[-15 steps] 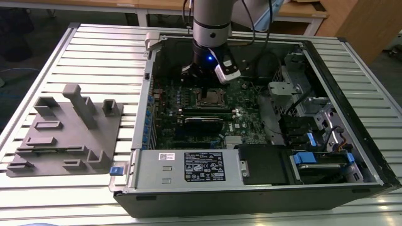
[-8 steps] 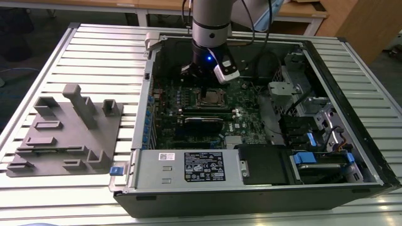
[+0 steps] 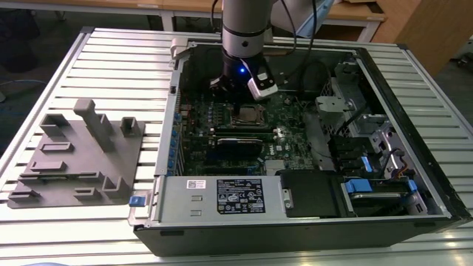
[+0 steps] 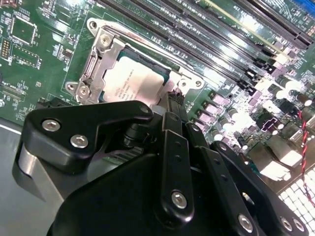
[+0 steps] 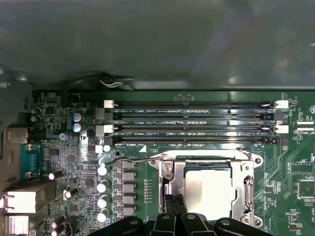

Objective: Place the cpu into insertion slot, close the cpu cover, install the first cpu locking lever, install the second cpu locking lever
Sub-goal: 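Close the cpu cover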

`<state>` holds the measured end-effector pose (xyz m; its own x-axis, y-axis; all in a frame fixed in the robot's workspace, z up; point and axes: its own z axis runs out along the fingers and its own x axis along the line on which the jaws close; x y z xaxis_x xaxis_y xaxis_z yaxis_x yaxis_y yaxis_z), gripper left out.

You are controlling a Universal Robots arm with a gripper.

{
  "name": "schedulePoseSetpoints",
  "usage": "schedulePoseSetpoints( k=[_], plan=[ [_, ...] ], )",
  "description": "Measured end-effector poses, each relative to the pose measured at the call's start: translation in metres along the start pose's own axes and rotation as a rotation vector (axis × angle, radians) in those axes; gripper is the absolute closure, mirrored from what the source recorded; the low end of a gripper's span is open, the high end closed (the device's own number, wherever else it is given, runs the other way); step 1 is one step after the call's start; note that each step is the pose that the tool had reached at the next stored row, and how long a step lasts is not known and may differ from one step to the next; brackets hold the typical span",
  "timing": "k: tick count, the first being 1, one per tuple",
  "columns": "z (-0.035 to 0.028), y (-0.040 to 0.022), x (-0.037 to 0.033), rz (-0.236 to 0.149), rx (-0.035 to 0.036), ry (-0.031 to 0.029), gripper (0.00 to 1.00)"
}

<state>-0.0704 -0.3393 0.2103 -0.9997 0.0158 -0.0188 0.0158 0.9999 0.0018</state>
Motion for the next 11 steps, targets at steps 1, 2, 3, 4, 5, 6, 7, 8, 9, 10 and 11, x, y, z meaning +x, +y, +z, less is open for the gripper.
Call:
schedulePoseSetpoints(
  k=[1, 2, 3, 4, 5, 6, 7, 8, 9, 10, 11],
  plan=[
    [0.0005, 0.0000, 0.0000, 0.000, -0.0001, 0.0000, 0.89],
    [0.0011, 0.0000, 0.0000, 0.000, -0.0002, 0.0000, 0.89],
    [0.0012, 0.0000, -0.0001, 0.000, 0.0000, 0.0001, 0.89],
    [0.0014, 0.0000, -0.0006, 0.000, 0.0000, 0.0001, 0.89],
    [0.0014, 0.0000, -0.0010, 0.000, 0.0000, 0.0001, 0.89],
    [0.0015, 0.0000, -0.0012, 0.000, -0.0002, 0.0001, 0.89],
    [0.0016, 0.0001, -0.0015, 0.000, -0.0006, 0.0000, 0.89],
    [0.0016, 0.0001, -0.0015, 0.000, -0.0009, -0.0001, 0.89],
    [0.0016, 0.0001, -0.0015, 0.000, -0.0011, 0.0000, 0.89],
    [0.0016, 0.0001, -0.0016, 0.000, -0.0041, 0.0002, 0.89],
    [0.0019, 0.0001, -0.0016, 0.000, -0.0096, 0.0002, 0.89]
  ],
)
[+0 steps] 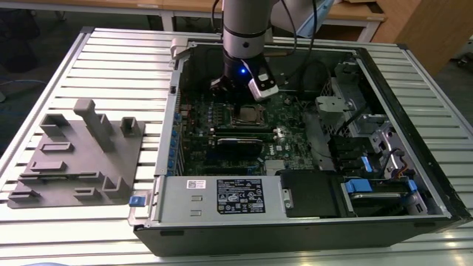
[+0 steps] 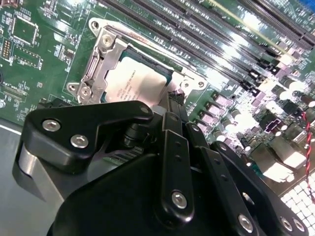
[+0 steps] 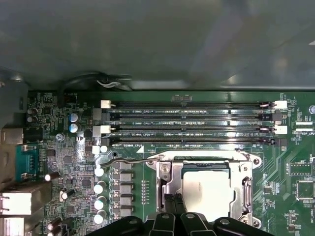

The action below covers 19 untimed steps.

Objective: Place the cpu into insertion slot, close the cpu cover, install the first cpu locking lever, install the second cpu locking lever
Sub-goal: 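Close the cpu cover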

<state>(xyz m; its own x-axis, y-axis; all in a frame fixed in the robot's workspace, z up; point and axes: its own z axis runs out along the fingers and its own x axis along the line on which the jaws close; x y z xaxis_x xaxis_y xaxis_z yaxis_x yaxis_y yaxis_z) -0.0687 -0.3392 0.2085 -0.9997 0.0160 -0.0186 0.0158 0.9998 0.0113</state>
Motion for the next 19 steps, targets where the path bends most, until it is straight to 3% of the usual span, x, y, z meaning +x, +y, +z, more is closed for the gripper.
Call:
schedulePoseSetpoints(
  k=[2, 6, 9, 19],
  plan=[
    [0.0003, 0.0000, 0.0001, 0.000, -0.0077, 0.0002, 0.89],
    [0.0019, 0.0000, 0.0001, 0.000, -0.0095, 0.0001, 0.89],
    [0.0028, 0.0000, 0.0001, 0.000, -0.0165, 0.0003, 0.89],
    [0.0050, -0.0001, 0.0004, 0.000, -0.0167, 0.0004, 0.89]
  ],
)
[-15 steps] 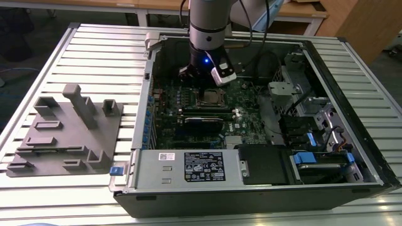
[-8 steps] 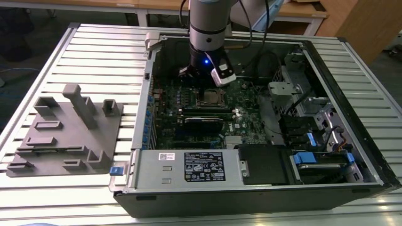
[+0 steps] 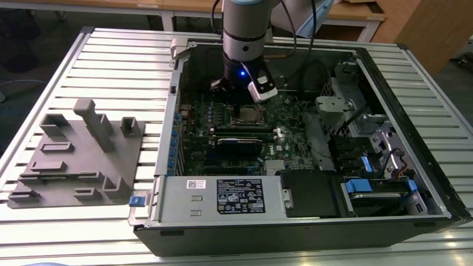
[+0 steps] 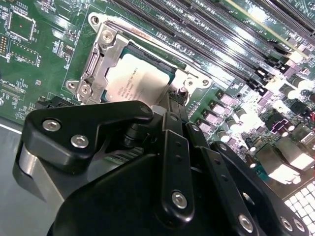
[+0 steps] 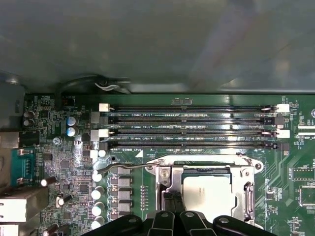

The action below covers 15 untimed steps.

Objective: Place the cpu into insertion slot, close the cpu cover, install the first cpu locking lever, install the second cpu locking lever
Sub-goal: 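Close the cpu cover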

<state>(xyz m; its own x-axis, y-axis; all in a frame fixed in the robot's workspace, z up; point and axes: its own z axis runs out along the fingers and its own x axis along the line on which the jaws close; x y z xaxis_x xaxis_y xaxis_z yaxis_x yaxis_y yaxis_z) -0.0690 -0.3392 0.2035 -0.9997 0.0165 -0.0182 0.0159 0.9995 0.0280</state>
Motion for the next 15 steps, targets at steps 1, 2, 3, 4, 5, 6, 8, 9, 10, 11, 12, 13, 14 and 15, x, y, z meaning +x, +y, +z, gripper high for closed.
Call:
schedulePoseSetpoints(
  k=[1, 2, 3, 4, 5, 6, 8, 9, 10, 11, 12, 13, 14, 15],
  plan=[
    [0.0002, 0.0000, 0.0001, 0.000, -0.0001, -0.0001, 0.89],
    [0.0004, 0.0001, 0.0001, 0.000, -0.0002, -0.0001, 0.89],
    [0.0004, 0.0001, 0.0001, 0.000, -0.0001, -0.0001, 0.89],
    [0.0004, 0.0001, 0.0001, 0.000, -0.0001, -0.0001, 0.89],
    [0.0005, 0.0001, 0.0002, 0.000, -0.0001, -0.0001, 0.89],
    [0.0011, 0.0001, 0.0002, 0.000, -0.0006, -0.0004, 0.89],
    [0.0021, 0.0000, 0.0002, 0.000, -0.0003, -0.0002, 0.89],
    [0.0021, 0.0000, 0.0002, 0.000, 0.0000, 0.0000, 0.89],
    [0.0021, 0.0000, 0.0002, 0.000, 0.0000, 0.0000, 0.89],
    [0.0021, 0.0000, 0.0002, 0.000, 0.0000, 0.0000, 0.89],
    [0.0022, 0.0000, 0.0002, 0.000, -0.0001, -0.0001, 0.89],
    [0.0024, 0.0000, 0.0002, 0.000, -0.0003, -0.0001, 0.89],
    [0.0031, 0.0001, 0.0002, 0.000, -0.0007, -0.0004, 0.89],
    [0.0036, 0.0000, 0.0002, 0.000, -0.0005, -0.0003, 0.89]
  ],
)
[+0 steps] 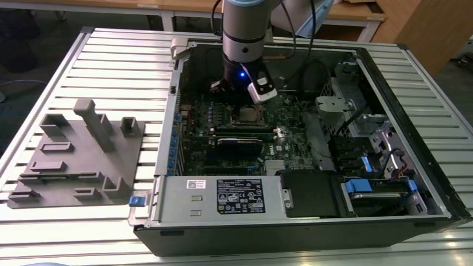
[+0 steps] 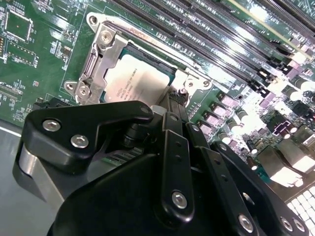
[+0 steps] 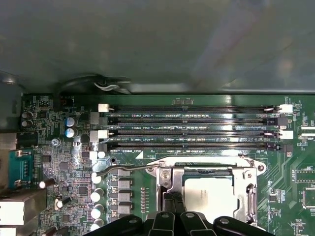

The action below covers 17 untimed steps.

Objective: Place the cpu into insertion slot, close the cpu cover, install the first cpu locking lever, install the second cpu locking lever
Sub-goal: 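Close the cpu cover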

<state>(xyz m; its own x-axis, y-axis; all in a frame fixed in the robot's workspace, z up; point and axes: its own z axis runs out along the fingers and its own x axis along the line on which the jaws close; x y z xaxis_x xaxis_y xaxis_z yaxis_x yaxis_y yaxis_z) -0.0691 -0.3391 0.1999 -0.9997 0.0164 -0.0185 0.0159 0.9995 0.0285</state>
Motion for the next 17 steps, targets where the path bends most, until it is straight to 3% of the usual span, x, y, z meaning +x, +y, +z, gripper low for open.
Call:
schedulePoseSetpoints(
  k=[17],
  plan=[
    [0.0017, -0.0002, 0.0001, 0.000, 0.0009, 0.0005, 0.89]
  ],
)
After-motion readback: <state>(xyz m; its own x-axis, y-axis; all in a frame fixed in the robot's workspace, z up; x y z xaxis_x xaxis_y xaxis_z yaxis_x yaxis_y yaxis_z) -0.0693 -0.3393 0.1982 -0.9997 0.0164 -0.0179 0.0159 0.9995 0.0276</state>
